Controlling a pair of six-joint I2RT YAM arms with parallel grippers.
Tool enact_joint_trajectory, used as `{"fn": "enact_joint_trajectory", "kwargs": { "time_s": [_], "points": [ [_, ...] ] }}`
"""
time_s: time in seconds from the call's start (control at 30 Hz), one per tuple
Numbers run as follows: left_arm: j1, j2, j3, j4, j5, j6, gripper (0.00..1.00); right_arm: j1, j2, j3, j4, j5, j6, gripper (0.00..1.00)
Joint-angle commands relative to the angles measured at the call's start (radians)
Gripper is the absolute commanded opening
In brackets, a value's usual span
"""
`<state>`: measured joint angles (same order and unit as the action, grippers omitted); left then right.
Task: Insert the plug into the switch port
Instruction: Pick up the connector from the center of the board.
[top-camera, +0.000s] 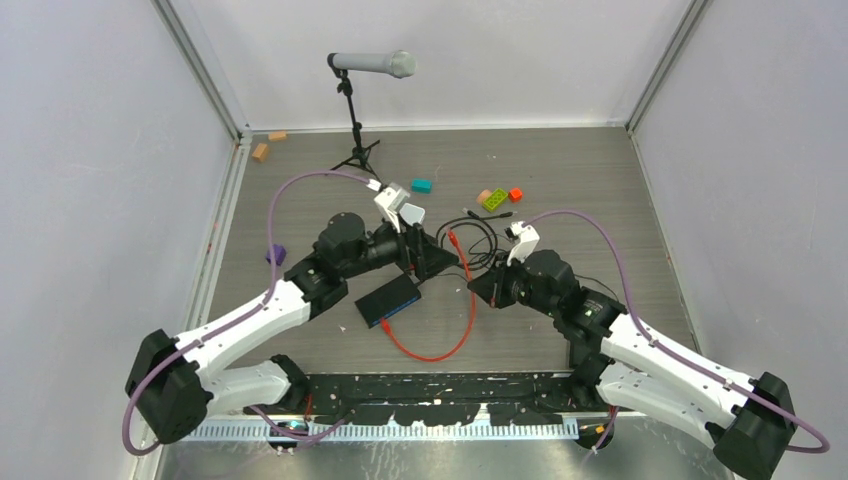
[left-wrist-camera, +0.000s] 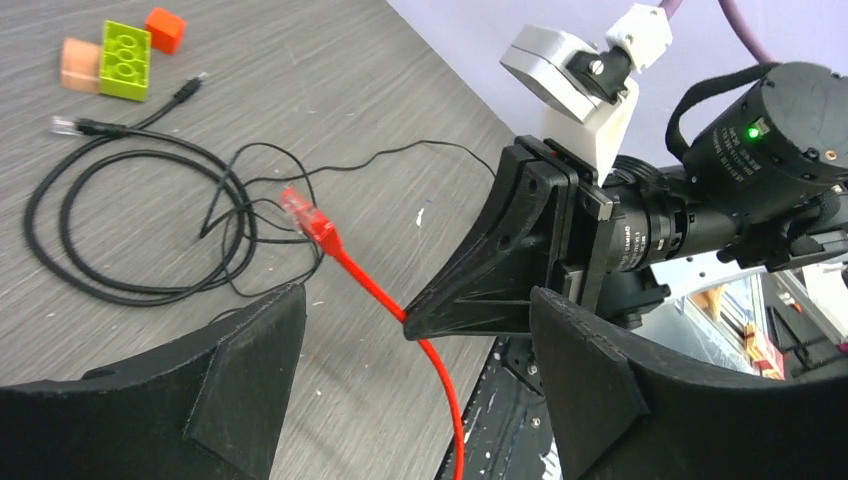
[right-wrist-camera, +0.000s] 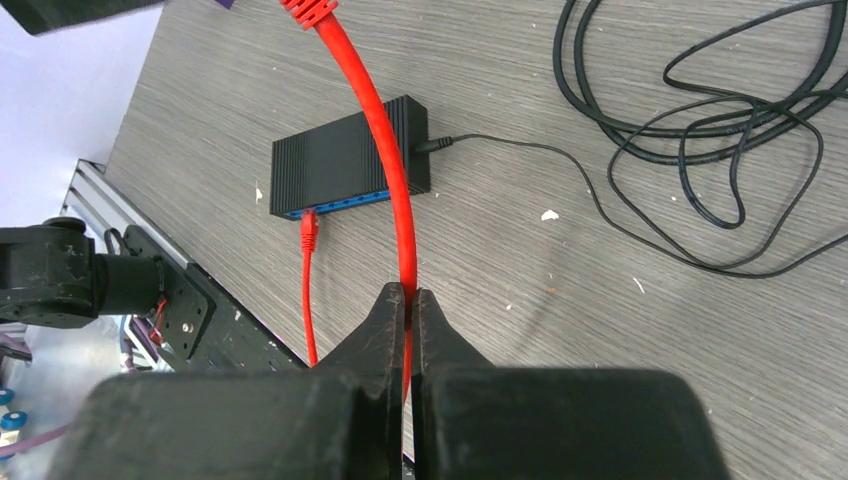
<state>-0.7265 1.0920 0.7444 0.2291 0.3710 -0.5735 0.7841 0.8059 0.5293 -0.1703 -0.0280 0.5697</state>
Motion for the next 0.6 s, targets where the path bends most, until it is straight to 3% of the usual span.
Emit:
{"fn": "enact_joint_trajectory", "kwargs": {
  "time_s": [0.0,0.17,0.43,0.57],
  "points": [
    [-0.036,0.066,0.045,0.092,-0.045,0.033,0.83,0.015,-0.004,0.050,0.085,-0.016,-0.013,0.00],
    [-0.055,0.141,0.060,0.147,-0.043,0.031,0.79,0.025,-0.006,0.050,0.083,-0.038,-0.012,0.00],
    [-0.059,0.197,0.091,0.148,-0.061,0.023,0.59,0.031,-0.027,0.044,0.069,-0.052,-0.014,0.01],
    [-0.059,0.176,0.088,0.148,-0.080,0.024,0.58,0.033,-0.027,0.042,0.057,-0.068,-0.020,0.00]
  ]
}}
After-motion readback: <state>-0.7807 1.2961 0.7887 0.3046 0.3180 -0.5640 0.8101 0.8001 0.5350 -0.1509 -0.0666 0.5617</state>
